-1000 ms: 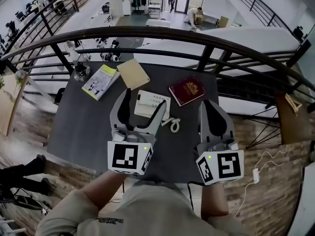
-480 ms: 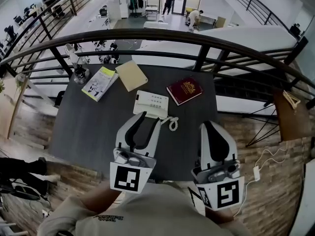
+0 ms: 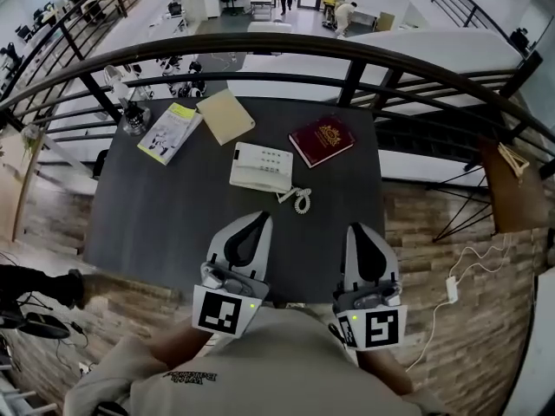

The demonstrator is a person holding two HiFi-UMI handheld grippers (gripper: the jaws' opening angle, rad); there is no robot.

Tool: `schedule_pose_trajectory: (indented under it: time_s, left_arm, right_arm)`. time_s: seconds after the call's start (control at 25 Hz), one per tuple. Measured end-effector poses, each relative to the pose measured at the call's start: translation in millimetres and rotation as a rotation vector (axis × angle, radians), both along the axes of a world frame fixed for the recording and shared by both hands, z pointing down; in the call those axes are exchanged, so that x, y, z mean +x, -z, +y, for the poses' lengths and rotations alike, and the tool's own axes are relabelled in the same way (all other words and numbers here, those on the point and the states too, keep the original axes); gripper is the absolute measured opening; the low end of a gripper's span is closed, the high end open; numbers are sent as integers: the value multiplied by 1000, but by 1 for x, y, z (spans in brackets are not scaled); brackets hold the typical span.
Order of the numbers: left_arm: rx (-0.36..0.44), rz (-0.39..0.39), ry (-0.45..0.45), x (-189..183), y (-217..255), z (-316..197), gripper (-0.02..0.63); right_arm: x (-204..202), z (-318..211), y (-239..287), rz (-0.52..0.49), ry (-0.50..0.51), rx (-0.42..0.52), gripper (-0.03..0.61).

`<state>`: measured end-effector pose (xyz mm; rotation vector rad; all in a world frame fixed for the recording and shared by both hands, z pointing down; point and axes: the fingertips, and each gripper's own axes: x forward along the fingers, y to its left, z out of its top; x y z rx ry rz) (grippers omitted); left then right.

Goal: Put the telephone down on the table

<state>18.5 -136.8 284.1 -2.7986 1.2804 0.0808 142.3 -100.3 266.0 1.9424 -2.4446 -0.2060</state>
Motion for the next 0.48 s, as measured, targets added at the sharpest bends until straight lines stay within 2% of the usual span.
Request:
schedule_pose_trajectory:
  time_s: [0.12,0.48]
  left_arm:
    - [-9,-22,-19,6,-10,1,5]
    - [-17,-4,-15,11,-8,-4,5]
  right_arm:
    - [1,2,-7,54,-16,13,3]
    - [9,-5,-16,4,5,-26,2]
